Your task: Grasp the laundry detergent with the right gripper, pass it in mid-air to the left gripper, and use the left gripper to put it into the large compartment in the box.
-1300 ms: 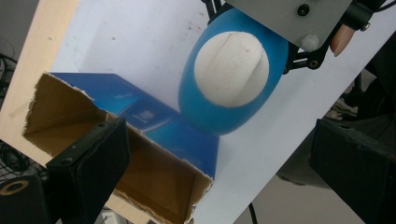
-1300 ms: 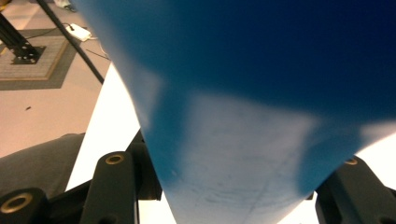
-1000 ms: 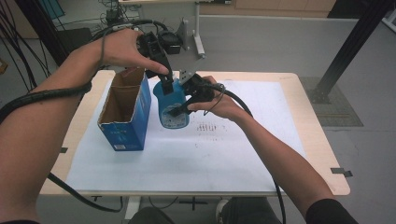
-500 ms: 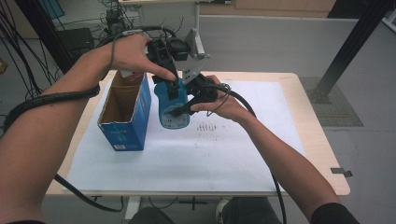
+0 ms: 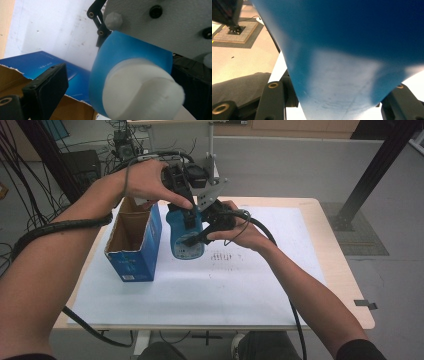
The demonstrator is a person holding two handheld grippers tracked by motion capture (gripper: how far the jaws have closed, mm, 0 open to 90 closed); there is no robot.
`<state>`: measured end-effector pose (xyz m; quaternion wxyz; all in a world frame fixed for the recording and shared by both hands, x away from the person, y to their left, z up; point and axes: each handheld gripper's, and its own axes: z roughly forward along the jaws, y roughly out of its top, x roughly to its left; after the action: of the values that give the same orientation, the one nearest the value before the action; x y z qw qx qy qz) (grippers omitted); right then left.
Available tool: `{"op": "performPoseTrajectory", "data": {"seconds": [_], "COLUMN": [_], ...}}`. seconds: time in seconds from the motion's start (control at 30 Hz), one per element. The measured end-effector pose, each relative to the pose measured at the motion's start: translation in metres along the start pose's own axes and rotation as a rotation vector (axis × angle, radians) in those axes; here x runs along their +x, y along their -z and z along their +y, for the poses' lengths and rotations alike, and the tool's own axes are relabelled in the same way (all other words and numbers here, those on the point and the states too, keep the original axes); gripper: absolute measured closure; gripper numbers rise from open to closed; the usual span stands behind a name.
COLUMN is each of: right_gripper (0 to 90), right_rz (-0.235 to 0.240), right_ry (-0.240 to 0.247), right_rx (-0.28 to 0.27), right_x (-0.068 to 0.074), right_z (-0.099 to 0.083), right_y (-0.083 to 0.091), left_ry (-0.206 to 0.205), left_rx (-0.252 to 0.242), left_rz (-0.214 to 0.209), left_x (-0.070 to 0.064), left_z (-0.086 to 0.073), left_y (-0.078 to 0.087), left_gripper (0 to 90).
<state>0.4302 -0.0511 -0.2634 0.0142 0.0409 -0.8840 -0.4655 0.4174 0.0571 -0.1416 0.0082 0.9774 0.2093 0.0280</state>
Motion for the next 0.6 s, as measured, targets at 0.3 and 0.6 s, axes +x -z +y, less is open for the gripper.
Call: {"op": "performPoseTrajectory", "data": {"seconds": [0.3, 0.6], "right_gripper": [44.1, 44.1], "right_rz": [0.002, 0.005], "right_ry": [0.011, 0.005], "right_rx": [-0.019, -0.015], "right_x": [0.0004, 0.0032], "right_z": [-0.0002, 0.0006], "right_y": [0.0019, 0.0034], "left_ry": [0.0, -0.009], "left_rx": [-0.019, -0.024], "left_rz": [-0.015, -0.02], "left_x": [-0.0017, -0.002], "left_z": [0.0013, 0.003], "left_y": [-0.0035, -0.0058], "left_gripper": [4.4, 4.4]}}
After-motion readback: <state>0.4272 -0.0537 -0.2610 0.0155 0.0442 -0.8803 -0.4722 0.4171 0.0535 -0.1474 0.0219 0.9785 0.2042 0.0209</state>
